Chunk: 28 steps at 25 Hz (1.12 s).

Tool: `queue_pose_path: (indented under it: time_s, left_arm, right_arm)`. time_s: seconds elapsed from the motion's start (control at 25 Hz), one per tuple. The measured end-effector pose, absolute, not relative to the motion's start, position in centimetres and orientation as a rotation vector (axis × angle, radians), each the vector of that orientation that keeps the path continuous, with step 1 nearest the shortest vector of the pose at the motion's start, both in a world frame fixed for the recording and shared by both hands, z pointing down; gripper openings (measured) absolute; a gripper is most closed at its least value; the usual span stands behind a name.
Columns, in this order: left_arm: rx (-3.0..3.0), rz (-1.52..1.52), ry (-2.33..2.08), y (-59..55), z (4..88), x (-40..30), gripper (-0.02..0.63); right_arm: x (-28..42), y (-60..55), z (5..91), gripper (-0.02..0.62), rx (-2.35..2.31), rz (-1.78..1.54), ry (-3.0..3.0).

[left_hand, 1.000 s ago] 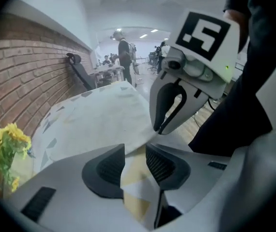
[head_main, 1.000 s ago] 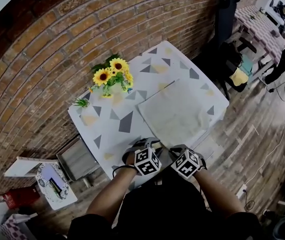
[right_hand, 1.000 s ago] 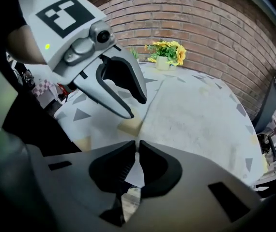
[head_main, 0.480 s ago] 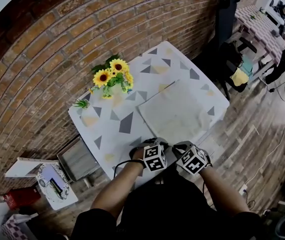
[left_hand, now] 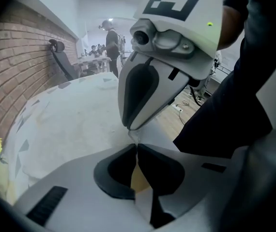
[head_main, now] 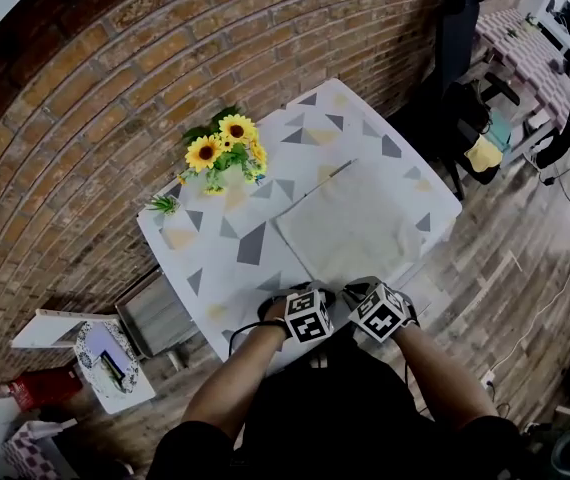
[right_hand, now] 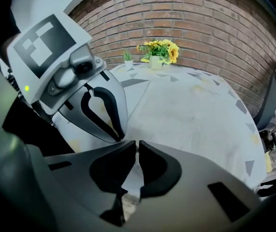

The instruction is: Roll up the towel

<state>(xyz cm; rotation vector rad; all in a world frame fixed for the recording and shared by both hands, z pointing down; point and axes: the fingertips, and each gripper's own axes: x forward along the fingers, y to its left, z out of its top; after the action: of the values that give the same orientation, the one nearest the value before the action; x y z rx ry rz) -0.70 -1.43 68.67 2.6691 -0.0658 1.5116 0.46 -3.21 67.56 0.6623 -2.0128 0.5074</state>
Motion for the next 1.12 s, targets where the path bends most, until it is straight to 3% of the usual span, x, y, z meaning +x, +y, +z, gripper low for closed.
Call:
queue_pose_path:
  time_s: [0.2, 0.36, 0.72, 1.12]
  left_arm:
    - [2.723, 1.477, -0.092, -1.3, 67.7, -0.3, 0.038]
    - [2.761, 1.544, -0.099, -1.4, 68.2, 0.1, 0.097]
    - [2.639, 1.501, -0.121, -2.3, 69.2, 0.2, 0.041]
    - [2.603, 1.487, -0.123, -2.9, 68.5, -0.3, 0.044]
  right_arm:
    - [0.1, -3.6, 68.8, 0.04, 0.625, 0.525, -2.013]
    - [0.1, -3.7, 68.7, 0.04, 0.602, 0.553, -2.028]
    - [0.7, -2.7, 66.2, 0.092, 0.538, 0.36, -2.109]
    - [0.9, -2.2, 69.5, 0.124, 0.452, 0.206, -1.983]
